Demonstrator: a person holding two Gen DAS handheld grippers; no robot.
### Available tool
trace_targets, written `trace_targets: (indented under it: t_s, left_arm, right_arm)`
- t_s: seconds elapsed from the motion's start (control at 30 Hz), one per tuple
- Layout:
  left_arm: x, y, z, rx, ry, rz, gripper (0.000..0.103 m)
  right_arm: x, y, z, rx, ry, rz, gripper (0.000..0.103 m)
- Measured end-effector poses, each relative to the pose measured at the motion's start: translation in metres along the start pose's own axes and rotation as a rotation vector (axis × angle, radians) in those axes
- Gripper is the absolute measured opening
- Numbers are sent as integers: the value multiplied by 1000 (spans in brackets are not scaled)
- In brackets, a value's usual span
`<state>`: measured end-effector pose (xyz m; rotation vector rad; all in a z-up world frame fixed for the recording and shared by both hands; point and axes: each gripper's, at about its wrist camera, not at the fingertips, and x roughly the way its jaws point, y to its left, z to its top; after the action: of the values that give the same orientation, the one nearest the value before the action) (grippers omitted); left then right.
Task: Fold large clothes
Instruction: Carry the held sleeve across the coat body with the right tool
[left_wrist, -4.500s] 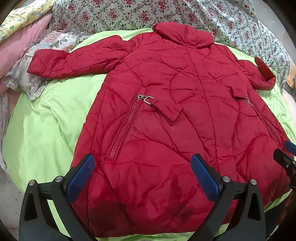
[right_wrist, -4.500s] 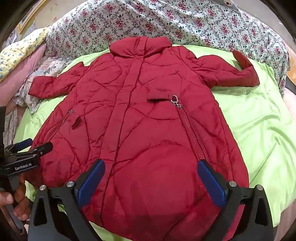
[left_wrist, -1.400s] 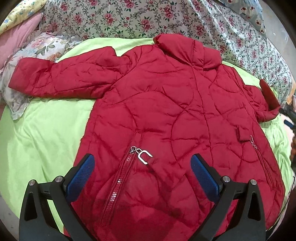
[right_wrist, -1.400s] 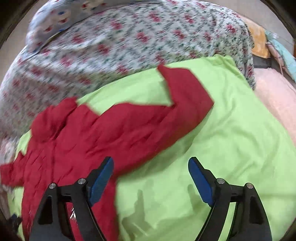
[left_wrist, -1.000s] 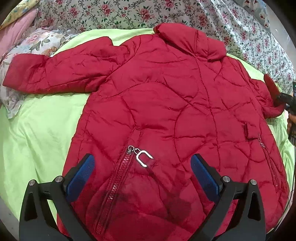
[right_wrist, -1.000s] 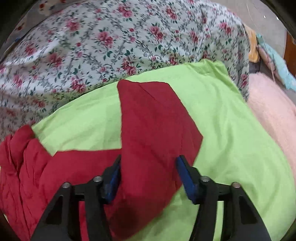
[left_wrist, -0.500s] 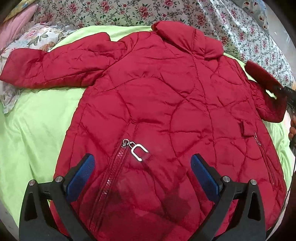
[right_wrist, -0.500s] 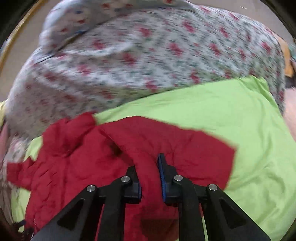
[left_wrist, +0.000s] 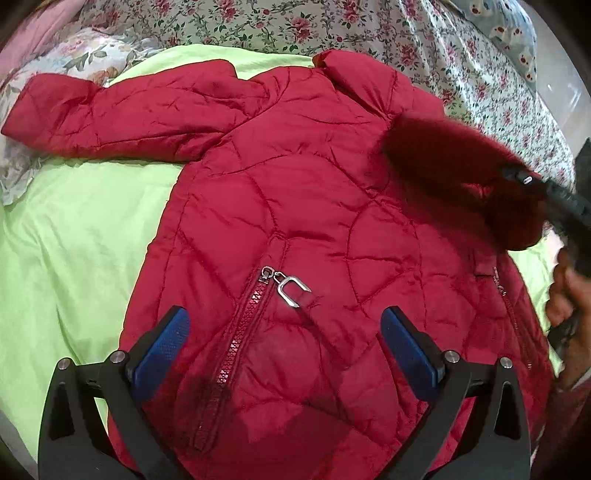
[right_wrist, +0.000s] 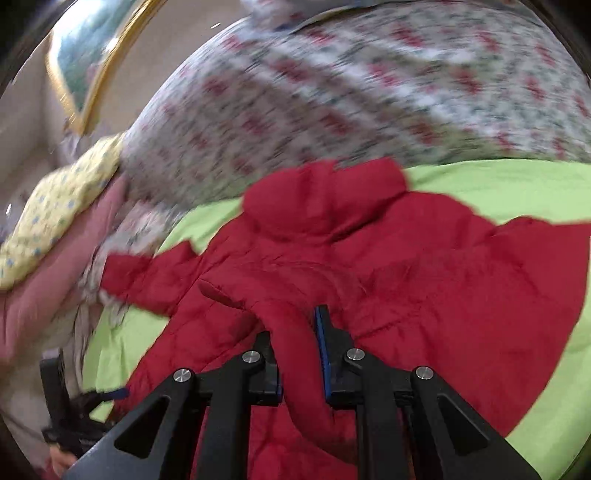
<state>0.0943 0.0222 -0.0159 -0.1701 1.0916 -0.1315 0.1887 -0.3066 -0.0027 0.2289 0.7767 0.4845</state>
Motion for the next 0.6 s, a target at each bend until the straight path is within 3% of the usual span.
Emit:
trace_targets:
  t_s: [0.2, 0.33, 0.6]
  left_arm:
    - [-3, 14, 14, -25, -17, -64, 103]
    - [5, 13, 41, -17, -14, -118, 103]
    - [65, -12, 111, 36, 31, -146, 103]
  right_arm:
    - [52, 40, -28, -200, 165, 80, 18]
    - [79, 52, -58, -385, 262, 8, 19]
    - [73, 40, -55, -356, 253, 47, 20]
